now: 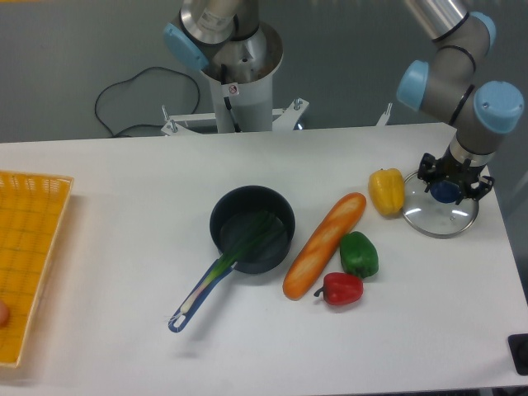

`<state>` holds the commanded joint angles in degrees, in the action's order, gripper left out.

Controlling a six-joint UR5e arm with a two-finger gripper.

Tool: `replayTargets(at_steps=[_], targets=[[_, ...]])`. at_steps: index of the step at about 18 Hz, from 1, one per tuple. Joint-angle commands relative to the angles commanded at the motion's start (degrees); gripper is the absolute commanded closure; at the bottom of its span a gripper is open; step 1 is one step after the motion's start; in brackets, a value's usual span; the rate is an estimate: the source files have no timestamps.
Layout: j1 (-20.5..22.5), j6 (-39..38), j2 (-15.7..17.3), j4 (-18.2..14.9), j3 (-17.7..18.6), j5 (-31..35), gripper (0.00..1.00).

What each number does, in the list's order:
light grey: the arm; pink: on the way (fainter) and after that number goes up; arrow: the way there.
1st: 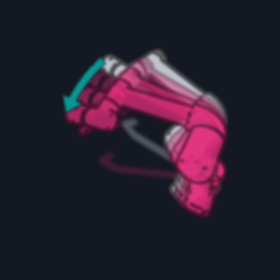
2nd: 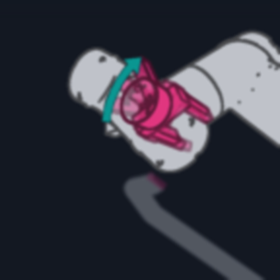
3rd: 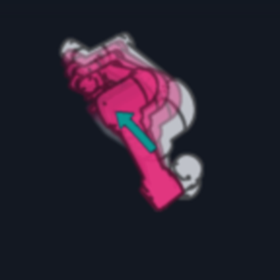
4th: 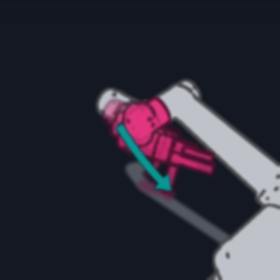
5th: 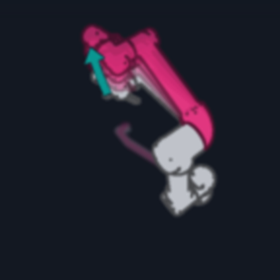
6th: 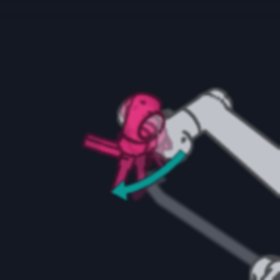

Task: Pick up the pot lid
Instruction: 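Lift the glass lid by its knob off the table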

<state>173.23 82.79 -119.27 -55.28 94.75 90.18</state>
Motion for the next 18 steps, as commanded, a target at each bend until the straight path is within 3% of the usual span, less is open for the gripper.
replayTargets(at_steps=[11,18], targets=[[-0.18,0.0,3.34,-1.14,-1.49,0.18,0.53],[-2.19,-2.01,5.1,-8.7,-5.62,0.09,0.53]])
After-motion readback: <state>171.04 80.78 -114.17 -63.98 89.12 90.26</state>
